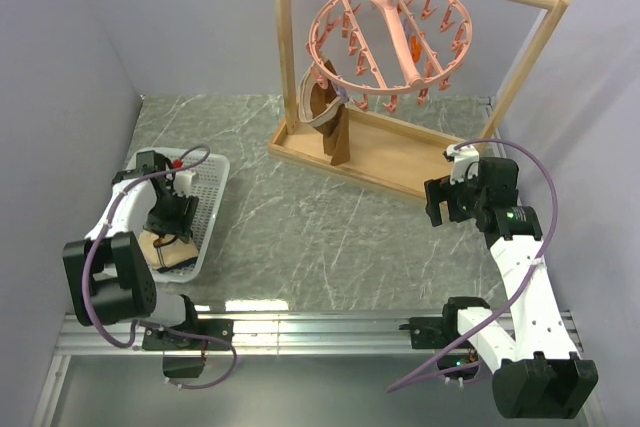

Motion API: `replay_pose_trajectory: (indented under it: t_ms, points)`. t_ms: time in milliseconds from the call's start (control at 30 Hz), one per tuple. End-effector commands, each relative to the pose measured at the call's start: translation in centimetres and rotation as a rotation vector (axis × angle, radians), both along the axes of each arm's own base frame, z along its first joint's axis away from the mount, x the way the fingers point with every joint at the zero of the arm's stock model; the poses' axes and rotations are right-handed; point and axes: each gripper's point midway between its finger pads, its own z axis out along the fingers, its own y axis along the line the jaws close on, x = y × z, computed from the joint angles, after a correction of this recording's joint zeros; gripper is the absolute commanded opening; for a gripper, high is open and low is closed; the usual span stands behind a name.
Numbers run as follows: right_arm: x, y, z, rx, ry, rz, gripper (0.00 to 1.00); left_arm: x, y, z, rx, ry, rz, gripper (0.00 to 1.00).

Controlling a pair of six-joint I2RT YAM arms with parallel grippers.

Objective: Clip the underwear to the hanger

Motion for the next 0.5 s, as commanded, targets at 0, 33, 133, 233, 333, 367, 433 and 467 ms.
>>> replay_pose_trajectory:
  t_ms: [0, 33, 133, 233, 333, 367, 433, 467]
  points:
    - [0.1, 0.1, 0.4, -0.006, -0.022, 0.011, 0.97, 2.5, 0.8, 0.6, 0.026, -0.070, 0.020, 0.57]
    - [0.0, 0.1, 0.4, -0.007, -0.022, 0.012, 0.97, 2.6, 0.6, 1.0, 0.011, -0.070, 0.016, 0.50]
    - [-0.1, 0.1, 0.3, -0.006, -0.019, 0.011, 0.96, 4.3, 0.2, 3.6, -0.018, -0.121, 0.008, 0.10]
    - [0.0, 0.2, 0.6, 0.000, -0.027, 0.010, 0.96, 5.2, -0.5, 5.8, -0.058, -0.166, -0.006, 0.00]
    - [0.1, 0.3, 1.0, 0.003, -0.035, 0.014, 0.96, 6.6, -1.9, 9.8, -0.122, -0.262, -0.027, 0.00]
    - [0.2, 0.3, 1.1, 0.004, -0.035, 0.015, 0.96, 7.8, -2.3, 12.4, -0.128, -0.328, -0.042, 0.00]
    - [0.3, 0.5, 1.3, 0.012, -0.030, 0.022, 0.96, 8.7, -3.9, 16.3, -0.194, -0.405, -0.071, 0.00]
    - [0.4, 0.6, 1.5, 0.016, -0.031, 0.024, 0.96, 8.9, -4.6, 17.7, -0.219, -0.432, -0.086, 0.00]
